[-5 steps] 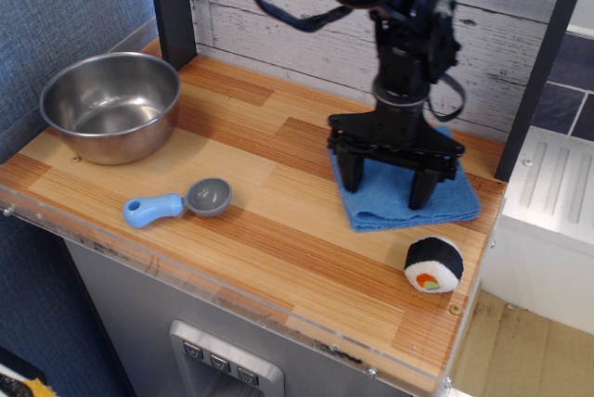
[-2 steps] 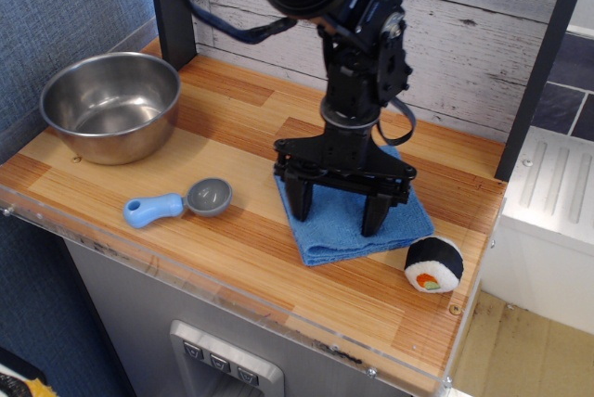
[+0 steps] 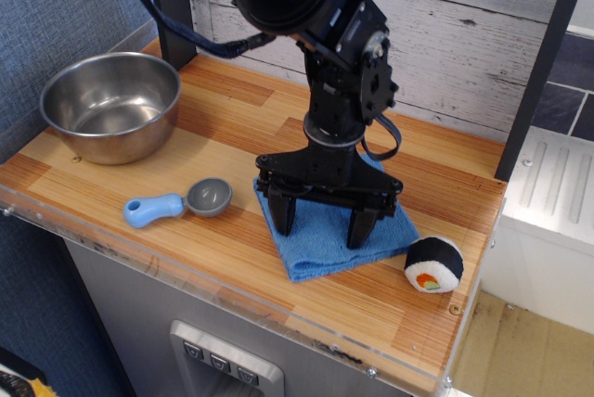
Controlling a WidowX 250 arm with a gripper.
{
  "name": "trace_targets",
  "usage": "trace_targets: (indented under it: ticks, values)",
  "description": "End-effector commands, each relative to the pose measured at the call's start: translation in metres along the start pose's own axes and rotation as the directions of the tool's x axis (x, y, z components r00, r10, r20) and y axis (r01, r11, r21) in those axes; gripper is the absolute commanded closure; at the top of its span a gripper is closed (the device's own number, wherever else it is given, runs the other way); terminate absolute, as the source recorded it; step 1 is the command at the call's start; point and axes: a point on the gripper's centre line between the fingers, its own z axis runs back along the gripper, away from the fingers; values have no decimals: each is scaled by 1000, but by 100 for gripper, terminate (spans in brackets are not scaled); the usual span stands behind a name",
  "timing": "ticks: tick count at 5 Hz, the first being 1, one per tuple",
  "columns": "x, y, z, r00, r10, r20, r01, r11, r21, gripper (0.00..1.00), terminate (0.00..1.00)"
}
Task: Place the blue towel in between the spoon and the sushi.
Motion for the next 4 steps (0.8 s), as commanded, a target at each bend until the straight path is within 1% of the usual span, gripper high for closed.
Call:
trace_targets:
  ticks: [1, 2, 3, 4]
  values:
    - [-17, -4, 13, 1000, 2, 24, -2, 1000, -9, 0, 0]
    - [-25, 0, 16, 1000, 29, 6, -29, 999, -20, 0, 0]
    - [-28, 5, 24, 999, 49, 16, -49, 999, 0, 0, 0]
    - [-28, 7, 26, 998, 66, 23, -65, 998, -4, 0, 0]
